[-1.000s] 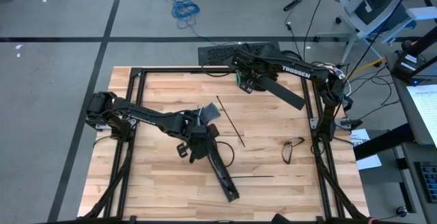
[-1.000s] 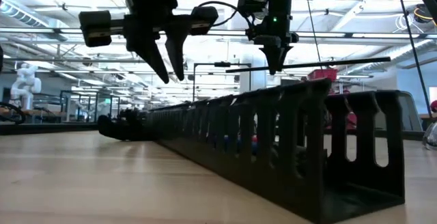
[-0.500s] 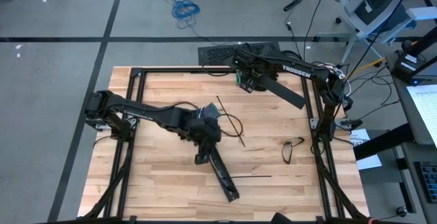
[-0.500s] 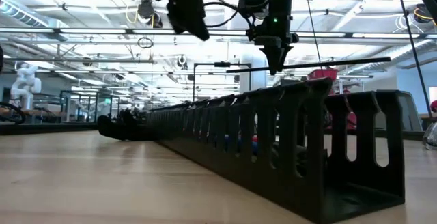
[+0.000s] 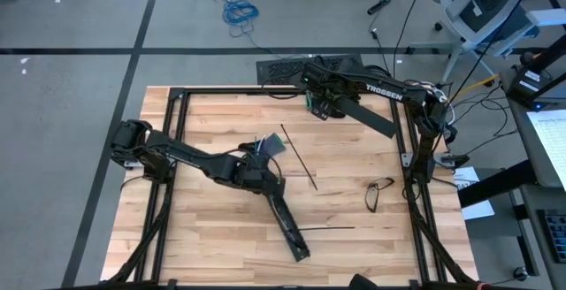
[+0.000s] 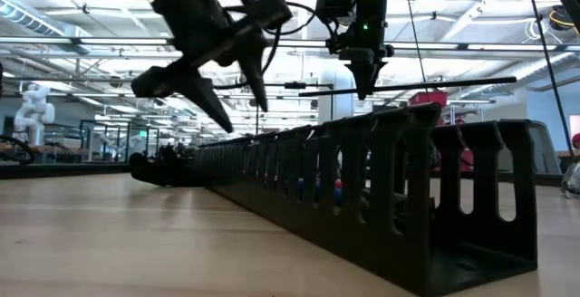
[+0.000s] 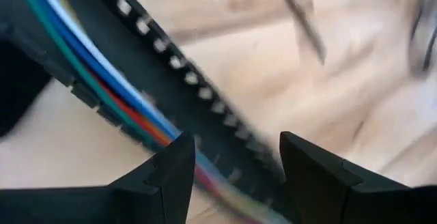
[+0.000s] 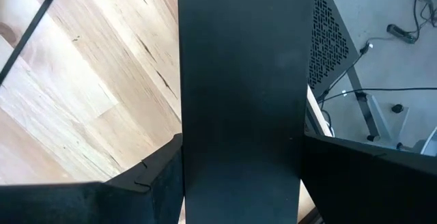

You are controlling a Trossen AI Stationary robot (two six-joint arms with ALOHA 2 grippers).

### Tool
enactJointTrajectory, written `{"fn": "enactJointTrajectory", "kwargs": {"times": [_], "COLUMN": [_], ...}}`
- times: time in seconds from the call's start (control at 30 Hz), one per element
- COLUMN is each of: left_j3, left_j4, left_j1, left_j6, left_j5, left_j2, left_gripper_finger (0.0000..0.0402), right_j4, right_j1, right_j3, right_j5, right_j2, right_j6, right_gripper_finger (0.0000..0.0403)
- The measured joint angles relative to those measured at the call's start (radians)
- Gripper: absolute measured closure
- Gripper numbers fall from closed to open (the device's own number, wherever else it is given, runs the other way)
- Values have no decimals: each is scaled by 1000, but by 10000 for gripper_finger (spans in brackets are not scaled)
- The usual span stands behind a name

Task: Ziptie cables
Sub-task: Close the black cable duct

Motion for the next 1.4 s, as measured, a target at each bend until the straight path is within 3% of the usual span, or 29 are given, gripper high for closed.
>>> {"fn": "enactJointTrajectory", "kwargs": {"times": [0.1,0.4,0.63,0.83,1.4], "left_j3": [0,0,32,-3,-2], "left_j4": [-6,-11,-140,-142,-113], "left_j1": [2,-78,-141,-90,17], "left_j6": [-145,-382,-564,-574,-514], "left_j5": [-26,-8,-53,3,5], "left_j2": [8,2,-3,30,75], "left_gripper_finger": [194,194,194,195,195], "right_j4": [1,5,28,43,57], "right_j1": [-1,0,-2,-1,-1], "right_j3": [0,0,0,0,0], "right_j5": [0,0,0,0,-4], "right_j2": [0,0,0,0,0], "right_j6": [-14,-45,-71,-80,-81], "right_gripper_finger": [169,169,169,169,169]}}
